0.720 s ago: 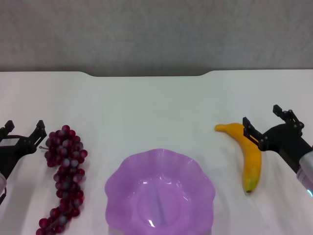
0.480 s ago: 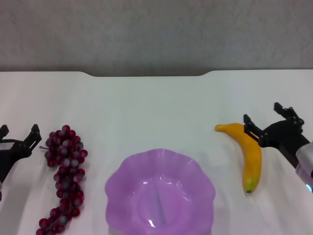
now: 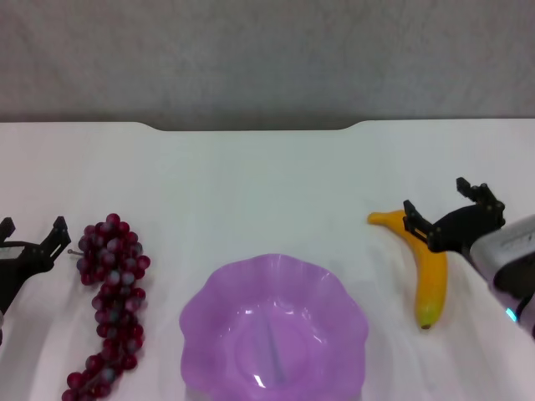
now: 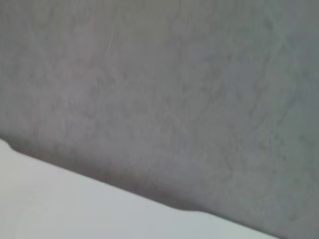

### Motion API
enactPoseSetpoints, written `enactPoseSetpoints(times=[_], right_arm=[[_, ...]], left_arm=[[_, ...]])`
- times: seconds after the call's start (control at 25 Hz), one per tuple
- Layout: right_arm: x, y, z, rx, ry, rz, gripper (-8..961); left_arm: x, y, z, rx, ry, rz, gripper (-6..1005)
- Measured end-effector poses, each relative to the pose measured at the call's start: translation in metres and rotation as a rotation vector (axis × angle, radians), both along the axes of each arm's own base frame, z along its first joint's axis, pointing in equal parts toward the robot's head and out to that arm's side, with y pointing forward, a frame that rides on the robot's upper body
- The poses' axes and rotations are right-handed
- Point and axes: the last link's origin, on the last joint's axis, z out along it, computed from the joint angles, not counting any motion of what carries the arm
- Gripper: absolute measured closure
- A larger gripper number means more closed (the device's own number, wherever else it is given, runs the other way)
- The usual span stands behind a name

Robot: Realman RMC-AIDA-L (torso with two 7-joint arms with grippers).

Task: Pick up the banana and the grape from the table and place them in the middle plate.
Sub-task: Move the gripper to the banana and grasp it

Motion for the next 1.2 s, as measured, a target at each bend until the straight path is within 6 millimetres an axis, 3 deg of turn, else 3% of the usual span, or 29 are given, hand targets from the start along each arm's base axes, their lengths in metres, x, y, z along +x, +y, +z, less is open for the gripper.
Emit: enactPoseSetpoints(times=[0.24, 0.28, 0.6, 0.68, 0.92, 1.2], right_arm=[[-0.031, -0.002, 0.049, -0.02, -0.018, -0.041, 62], [-0.039, 0.001, 0.065, -0.077, 0.018, -0.063, 62], [-0.047, 0.02, 0.108, -0.347, 0.13, -0.251, 63], [-0.043, 0.027, 0.126, -0.391, 0.123, -0.376, 63], [-0.034, 0.037, 0.139, -0.383, 0.054, -0.54, 62], [-0.019, 0.063, 0.118, -0.45, 0.034, -0.619, 63]], left_arm=[[0.001, 0.002, -0.001, -0.007, 0.002, 0.005, 136], [0.0, 0.002, -0.002, -0.011, 0.003, 0.009, 136], [0.001, 0.003, -0.001, -0.011, 0.002, 0.008, 136], [0.001, 0.003, -0.001, -0.011, 0.003, 0.008, 136], [0.0, 0.003, 0.0, -0.005, -0.006, 0.011, 136], [-0.003, 0.003, 0.004, 0.031, -0.031, 0.038, 137]])
